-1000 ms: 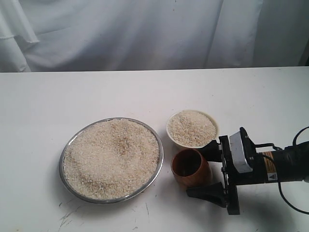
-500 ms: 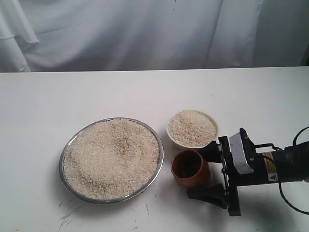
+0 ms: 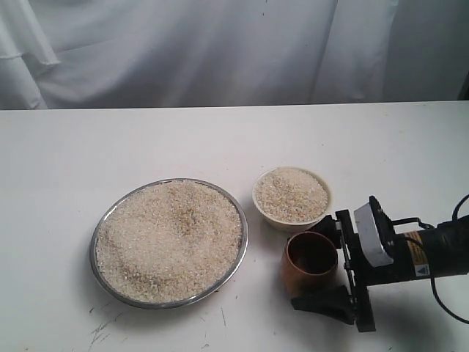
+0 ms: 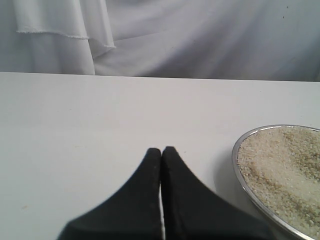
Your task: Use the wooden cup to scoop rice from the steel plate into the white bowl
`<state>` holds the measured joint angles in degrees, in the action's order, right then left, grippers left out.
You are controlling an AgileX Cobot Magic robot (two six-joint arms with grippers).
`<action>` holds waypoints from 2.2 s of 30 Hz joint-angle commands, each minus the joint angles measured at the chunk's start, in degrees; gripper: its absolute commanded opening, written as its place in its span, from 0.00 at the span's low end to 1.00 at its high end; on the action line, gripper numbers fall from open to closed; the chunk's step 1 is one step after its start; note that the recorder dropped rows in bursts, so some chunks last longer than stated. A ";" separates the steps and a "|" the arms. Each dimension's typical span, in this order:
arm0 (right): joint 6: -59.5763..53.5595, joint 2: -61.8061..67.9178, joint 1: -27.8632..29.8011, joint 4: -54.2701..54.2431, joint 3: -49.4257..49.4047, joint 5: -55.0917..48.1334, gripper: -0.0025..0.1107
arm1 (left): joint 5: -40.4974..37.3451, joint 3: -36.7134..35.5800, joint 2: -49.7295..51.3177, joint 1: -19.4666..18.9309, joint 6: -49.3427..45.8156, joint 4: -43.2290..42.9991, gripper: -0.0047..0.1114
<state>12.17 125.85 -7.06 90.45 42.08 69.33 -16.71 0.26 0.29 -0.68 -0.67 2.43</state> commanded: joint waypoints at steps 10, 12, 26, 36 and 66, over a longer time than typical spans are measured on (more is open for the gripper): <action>2.60 -7.42 0.36 2.85 0.19 0.63 0.76 | 0.36 -0.26 -0.29 0.09 0.18 0.04 0.04; 2.59 -10.16 0.36 2.58 0.19 0.63 0.76 | 0.36 -0.26 -0.29 0.09 0.18 0.04 0.04; 38.37 -29.26 -1.26 -22.53 9.25 0.63 0.30 | 0.36 -0.26 -0.29 0.09 0.18 0.04 0.04; 59.17 -31.36 -0.54 -36.78 9.25 -4.50 0.02 | 0.36 -0.26 -0.29 0.09 0.18 0.04 0.04; 36.79 -70.11 -0.79 -32.48 -0.81 -62.10 0.02 | 0.36 -0.26 -0.29 0.09 0.18 0.04 0.04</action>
<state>49.44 61.91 -7.89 57.23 45.84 12.83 -16.71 0.26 0.29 -0.68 -0.67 2.43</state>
